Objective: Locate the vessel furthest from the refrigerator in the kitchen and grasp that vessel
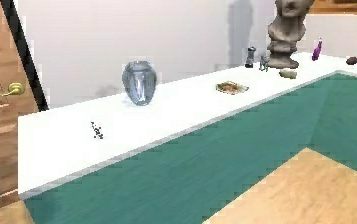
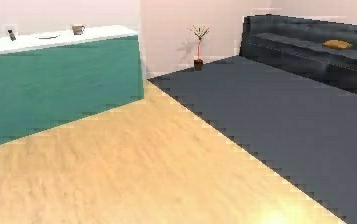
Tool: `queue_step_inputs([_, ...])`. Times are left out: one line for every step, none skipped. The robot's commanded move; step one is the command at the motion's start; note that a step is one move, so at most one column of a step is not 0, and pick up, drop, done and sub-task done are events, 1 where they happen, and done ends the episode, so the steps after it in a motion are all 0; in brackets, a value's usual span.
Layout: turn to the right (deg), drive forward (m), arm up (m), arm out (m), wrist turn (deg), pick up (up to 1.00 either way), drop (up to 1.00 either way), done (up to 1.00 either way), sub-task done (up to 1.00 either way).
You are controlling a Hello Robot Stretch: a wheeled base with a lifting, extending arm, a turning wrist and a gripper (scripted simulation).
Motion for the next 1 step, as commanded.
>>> queue_step_inputs([0.0,0.15,0.00,0.00,0.0,0.00,0.00,0.00,0.00])
